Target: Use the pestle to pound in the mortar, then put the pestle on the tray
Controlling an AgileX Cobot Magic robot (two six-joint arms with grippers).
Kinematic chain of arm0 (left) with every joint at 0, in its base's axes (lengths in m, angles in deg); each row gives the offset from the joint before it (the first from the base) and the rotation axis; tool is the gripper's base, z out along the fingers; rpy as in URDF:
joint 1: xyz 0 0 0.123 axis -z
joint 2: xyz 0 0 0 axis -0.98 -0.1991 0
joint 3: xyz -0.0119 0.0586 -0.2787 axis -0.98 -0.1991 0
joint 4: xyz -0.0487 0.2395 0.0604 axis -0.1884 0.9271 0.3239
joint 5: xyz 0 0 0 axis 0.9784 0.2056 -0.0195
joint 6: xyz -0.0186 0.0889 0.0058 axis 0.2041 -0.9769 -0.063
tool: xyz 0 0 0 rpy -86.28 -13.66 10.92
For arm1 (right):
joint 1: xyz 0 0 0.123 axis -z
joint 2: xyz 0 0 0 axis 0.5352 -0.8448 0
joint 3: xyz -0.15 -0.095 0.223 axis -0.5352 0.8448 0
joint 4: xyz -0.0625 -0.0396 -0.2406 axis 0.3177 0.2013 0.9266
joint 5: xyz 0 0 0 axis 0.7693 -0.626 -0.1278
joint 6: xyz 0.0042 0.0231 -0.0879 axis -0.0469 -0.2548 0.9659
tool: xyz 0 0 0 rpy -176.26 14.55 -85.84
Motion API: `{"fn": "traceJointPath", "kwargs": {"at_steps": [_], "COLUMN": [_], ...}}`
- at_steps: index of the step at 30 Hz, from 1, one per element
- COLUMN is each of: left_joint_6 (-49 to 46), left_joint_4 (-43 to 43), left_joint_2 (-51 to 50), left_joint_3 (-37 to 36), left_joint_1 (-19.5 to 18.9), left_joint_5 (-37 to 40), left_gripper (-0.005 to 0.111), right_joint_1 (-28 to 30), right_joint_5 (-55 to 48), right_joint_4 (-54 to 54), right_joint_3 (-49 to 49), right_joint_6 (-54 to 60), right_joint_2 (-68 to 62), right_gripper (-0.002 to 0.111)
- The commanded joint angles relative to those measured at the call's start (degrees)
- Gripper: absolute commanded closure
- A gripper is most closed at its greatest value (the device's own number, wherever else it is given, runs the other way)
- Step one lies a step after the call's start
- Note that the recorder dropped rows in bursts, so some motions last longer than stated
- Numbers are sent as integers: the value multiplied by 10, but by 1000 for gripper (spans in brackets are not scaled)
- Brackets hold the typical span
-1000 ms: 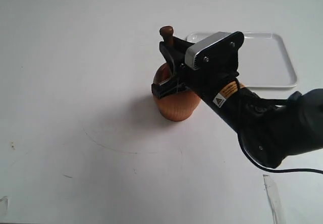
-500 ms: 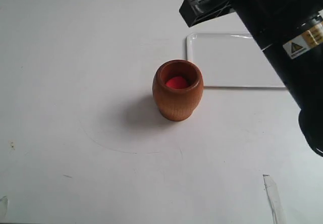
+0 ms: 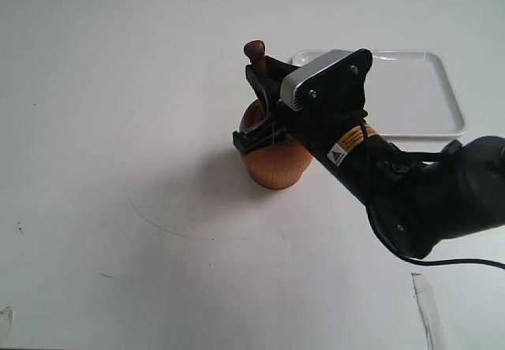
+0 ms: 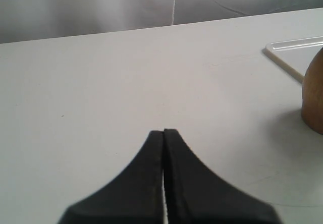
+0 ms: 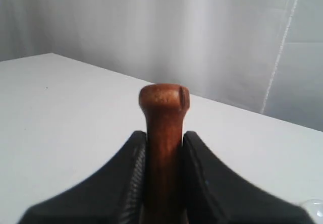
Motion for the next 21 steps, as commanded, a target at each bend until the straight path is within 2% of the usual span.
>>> {"fn": "traceJointPath", "kwargs": {"at_steps": [1,7,14,18,21], "left_joint_6": [5,5,5,5,5], "left_joint_4": [-4,-4,-4,-4,-4], "left_joint_2": [1,1,1,1,1], "left_joint_3": [0,0,0,0,0], "left_joint_1": [4,4,4,4,4], "left_joint_5": [-2,-2,-2,-2,-2], "left_gripper": [107,107,107,107,107], "right_joint_1": [1,1,1,1,1], "right_joint_5": [4,4,4,4,-17], "right_joint_4": [0,-13,55,56,55], "right_joint_3": [-5,-5,-8,-8,-8], "right_joint_6": [-17,14,49,79,82], "right_joint_2": [-16,94,296,350,339], "right_gripper": [108,108,108,108,108]}}
